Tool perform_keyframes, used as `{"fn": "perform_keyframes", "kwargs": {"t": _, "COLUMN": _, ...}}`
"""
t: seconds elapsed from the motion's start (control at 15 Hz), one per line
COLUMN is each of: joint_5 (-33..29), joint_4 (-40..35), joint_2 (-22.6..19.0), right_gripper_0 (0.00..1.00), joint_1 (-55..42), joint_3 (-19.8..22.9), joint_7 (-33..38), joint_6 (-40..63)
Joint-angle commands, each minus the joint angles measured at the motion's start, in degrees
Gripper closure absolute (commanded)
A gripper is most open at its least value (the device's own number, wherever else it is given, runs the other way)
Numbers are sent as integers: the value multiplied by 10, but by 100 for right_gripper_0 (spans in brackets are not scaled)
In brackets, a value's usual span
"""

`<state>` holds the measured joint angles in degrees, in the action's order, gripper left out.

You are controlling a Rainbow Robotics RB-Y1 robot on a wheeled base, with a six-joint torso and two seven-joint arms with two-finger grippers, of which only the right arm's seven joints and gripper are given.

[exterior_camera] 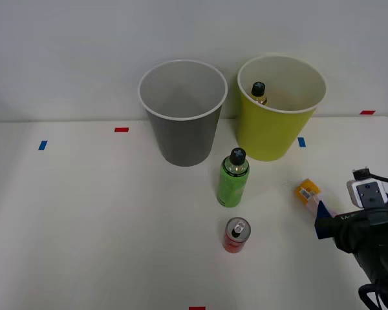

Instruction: Put cans in the gray bin, plastic bottles in the light green bin

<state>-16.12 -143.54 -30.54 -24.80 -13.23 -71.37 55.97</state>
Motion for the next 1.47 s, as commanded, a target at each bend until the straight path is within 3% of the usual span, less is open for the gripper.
{"fn": "perform_keyframes", "kwargs": {"t": 0.07, "joint_5": 53, "joint_4": 0, "joint_2": -46, "right_gripper_0": 9, "joint_1": 45, "joint_3": -3, "joint_7": 65, "joint_6": 67}}
{"fn": "perform_keyframes", "kwargs": {"t": 0.2, "joint_5": 93, "joint_4": 17, "joint_2": -72, "right_gripper_0": 10, "joint_1": 86, "joint_3": -12, "joint_7": 98, "joint_6": 101}}
{"fn": "perform_keyframes", "kwargs": {"t": 0.4, "joint_5": 90, "joint_4": 106, "joint_2": -95, "right_gripper_0": 9, "joint_1": 177, "joint_3": -64, "joint_7": 109, "joint_6": 98}}
{"fn": "perform_keyframes", "kwargs": {"t": 0.67, "joint_5": 94, "joint_4": 150, "joint_2": -117, "right_gripper_0": 10, "joint_1": 253, "joint_3": -109, "joint_7": 120, "joint_6": 138}}
{"fn": "perform_keyframes", "kwargs": {"t": 0.93, "joint_5": 193, "joint_4": 150, "joint_2": -156, "right_gripper_0": 9, "joint_1": 291, "joint_3": -116, "joint_7": 128, "joint_6": 188}}
{"fn": "perform_keyframes", "kwargs": {"t": 1.13, "joint_5": 203, "joint_4": 157, "joint_2": -200, "right_gripper_0": 10, "joint_1": 336, "joint_3": -178, "joint_7": 132, "joint_6": 211}}
{"fn": "perform_keyframes", "kwargs": {"t": 1.47, "joint_5": 279, "joint_4": 221, "joint_2": -206, "right_gripper_0": 10, "joint_1": 398, "joint_3": -199, "joint_7": 135, "joint_6": 220}}
